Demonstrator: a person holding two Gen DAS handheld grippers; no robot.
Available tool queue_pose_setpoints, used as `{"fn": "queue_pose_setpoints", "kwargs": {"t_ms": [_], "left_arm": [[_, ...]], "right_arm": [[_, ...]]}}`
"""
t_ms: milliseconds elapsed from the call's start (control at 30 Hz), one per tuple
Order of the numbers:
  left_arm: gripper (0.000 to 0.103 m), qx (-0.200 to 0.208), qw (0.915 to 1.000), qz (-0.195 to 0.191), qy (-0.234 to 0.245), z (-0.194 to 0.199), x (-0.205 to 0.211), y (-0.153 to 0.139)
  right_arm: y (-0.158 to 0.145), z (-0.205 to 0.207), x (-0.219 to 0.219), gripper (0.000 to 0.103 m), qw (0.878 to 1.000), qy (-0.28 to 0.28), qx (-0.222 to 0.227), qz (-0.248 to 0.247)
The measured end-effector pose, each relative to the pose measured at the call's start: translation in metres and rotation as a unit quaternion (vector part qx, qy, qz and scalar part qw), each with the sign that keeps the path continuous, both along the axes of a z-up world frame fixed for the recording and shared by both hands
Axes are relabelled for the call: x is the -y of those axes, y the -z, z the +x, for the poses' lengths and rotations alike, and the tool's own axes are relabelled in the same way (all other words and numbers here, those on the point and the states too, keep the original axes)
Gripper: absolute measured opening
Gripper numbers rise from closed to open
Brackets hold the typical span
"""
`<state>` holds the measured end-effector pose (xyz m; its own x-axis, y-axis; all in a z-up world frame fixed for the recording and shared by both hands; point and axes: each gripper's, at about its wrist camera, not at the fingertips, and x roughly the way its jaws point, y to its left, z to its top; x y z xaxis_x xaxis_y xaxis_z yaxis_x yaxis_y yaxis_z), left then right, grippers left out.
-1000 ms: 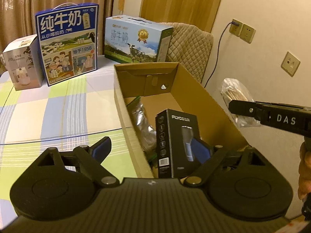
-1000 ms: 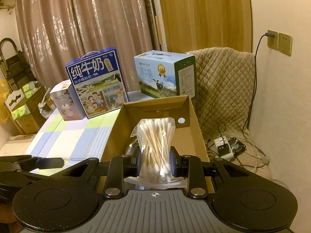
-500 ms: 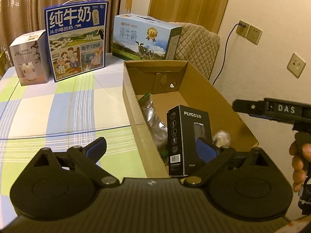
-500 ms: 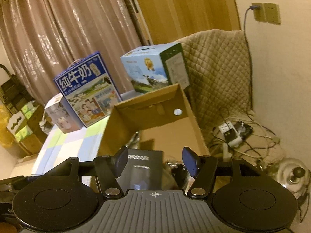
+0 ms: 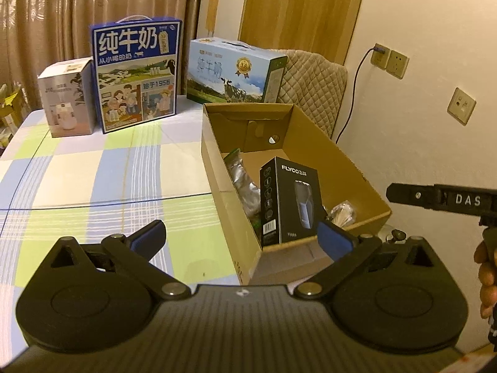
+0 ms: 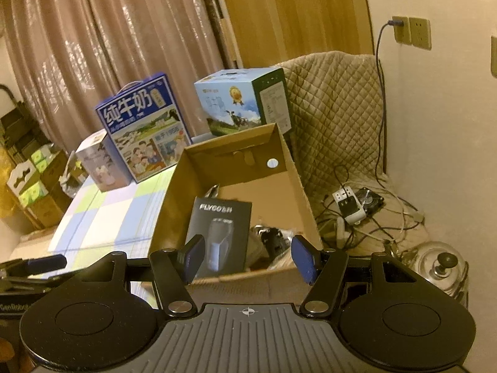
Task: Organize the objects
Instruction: 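Open both tools and withdraw them from the cardboard box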
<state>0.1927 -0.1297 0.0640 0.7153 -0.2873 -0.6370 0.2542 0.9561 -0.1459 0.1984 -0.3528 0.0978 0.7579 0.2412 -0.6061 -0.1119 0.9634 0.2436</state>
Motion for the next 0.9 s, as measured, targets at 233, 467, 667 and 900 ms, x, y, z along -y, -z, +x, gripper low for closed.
{"fn": "queue_pose_setpoints", "kwargs": {"t_ms": [233, 467, 667, 900], "left_arm": [[0.102, -0.006, 0.9999, 0.0, -0.014, -0.026, -0.004, -0.004], [0.102, -0.011, 0.9994, -0.011, -0.03, -0.055, -0.01, -0.007], [0.102, -0.003, 0.9991, 0.001, -0.042, -0.084, -0.014, -0.008], [0.102, -0.005, 0.9988, -0.002, -0.049, -0.111, -0.025, -0.008]], "right_arm": [[-0.006, -0.033, -0.014, 0.059, 0.999, -0.014, 0.007, -0.038], [-0.004, -0.062, -0.029, 0.059, 0.997, -0.032, 0.009, -0.067], [0.0, -0.088, -0.034, 0.059, 0.998, -0.032, 0.008, -0.061], [0.004, -0.119, -0.042, 0.059, 0.997, -0.03, 0.007, -0.065]]}}
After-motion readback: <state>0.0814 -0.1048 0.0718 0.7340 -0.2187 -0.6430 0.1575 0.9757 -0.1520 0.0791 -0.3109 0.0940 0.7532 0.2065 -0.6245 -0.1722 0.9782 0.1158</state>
